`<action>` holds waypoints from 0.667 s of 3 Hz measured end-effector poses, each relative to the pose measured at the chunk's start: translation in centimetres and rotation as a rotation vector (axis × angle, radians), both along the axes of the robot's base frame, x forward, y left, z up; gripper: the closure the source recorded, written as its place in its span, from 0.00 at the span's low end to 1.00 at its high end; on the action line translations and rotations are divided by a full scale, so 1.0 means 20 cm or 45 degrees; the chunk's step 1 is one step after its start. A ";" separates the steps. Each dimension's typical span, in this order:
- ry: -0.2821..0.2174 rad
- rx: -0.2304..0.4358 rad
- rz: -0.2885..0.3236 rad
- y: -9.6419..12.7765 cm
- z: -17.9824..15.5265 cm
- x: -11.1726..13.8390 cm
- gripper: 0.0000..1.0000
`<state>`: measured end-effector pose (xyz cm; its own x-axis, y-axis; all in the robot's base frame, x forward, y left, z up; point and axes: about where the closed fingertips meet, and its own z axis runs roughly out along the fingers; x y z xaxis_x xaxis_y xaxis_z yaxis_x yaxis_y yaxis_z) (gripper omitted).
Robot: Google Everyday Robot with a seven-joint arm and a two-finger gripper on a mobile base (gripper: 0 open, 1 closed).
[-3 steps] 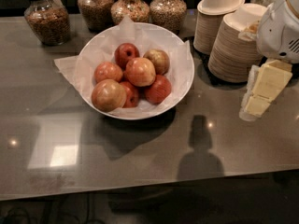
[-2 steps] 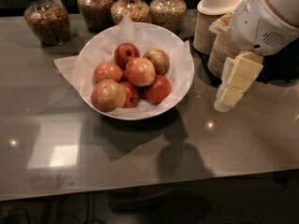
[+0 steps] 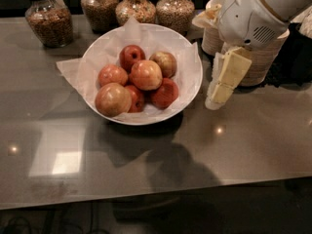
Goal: Pick apple from white bowl
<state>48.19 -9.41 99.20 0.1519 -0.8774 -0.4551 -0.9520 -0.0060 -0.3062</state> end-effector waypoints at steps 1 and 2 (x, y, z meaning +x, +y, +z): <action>-0.011 0.032 -0.017 0.01 -0.01 0.00 0.00; -0.016 0.154 0.006 0.15 -0.09 0.07 0.00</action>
Offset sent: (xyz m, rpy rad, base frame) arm 0.0414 0.0669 -0.0321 0.2798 -0.0481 0.0120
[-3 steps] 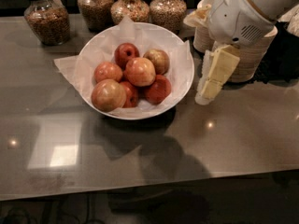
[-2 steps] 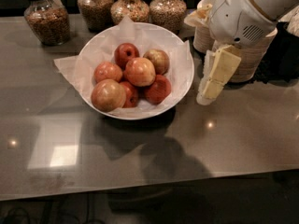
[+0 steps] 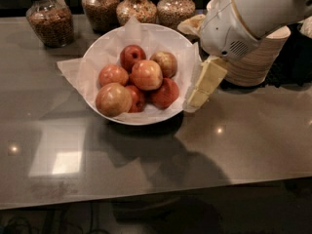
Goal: Pick apple from white bowl
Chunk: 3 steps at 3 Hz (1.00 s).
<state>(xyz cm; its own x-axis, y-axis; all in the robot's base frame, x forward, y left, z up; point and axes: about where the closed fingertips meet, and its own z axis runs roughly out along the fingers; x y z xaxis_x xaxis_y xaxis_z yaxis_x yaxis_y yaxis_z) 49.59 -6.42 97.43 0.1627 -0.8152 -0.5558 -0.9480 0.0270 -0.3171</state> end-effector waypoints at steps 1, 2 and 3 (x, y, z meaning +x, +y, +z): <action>-0.029 0.089 0.042 0.14 -0.02 0.07 0.06; -0.055 0.140 0.070 0.22 -0.02 0.10 0.10; -0.078 0.163 0.082 0.27 -0.03 0.12 0.09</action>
Offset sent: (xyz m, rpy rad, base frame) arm 0.0308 0.0603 -0.0065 0.1610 -0.0649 0.0742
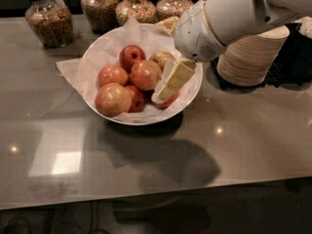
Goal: Pick apple from white bowl
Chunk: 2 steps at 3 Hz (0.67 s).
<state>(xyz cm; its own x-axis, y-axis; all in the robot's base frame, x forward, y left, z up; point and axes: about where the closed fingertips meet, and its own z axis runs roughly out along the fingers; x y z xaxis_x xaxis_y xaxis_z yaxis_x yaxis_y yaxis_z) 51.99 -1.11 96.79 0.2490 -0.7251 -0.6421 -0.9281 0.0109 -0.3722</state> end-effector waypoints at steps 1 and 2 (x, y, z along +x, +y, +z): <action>-0.029 0.009 -0.003 0.04 -0.04 0.02 0.18; -0.040 0.006 -0.001 0.06 -0.05 0.03 0.19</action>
Offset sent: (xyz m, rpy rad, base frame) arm 0.0093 0.0083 -0.0158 0.0092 -0.0273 -0.0134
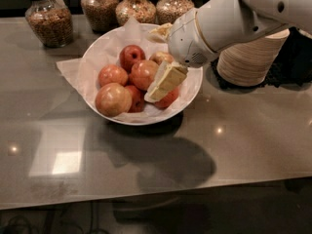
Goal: Pick apple from white bowl
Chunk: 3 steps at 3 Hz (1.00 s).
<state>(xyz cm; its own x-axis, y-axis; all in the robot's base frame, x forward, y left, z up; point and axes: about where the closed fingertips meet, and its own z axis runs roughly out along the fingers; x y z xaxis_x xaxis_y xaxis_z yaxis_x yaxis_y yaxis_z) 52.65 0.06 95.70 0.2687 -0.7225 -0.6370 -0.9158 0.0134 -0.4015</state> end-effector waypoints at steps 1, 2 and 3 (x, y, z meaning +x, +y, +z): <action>-0.009 -0.007 -0.004 0.01 -0.02 0.01 0.22; -0.021 -0.022 -0.015 0.01 -0.04 0.04 0.28; -0.030 -0.036 -0.022 0.02 -0.07 0.06 0.29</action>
Offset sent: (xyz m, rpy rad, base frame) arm 0.0155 -0.0011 -0.0175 -0.0282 -0.0238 -0.0293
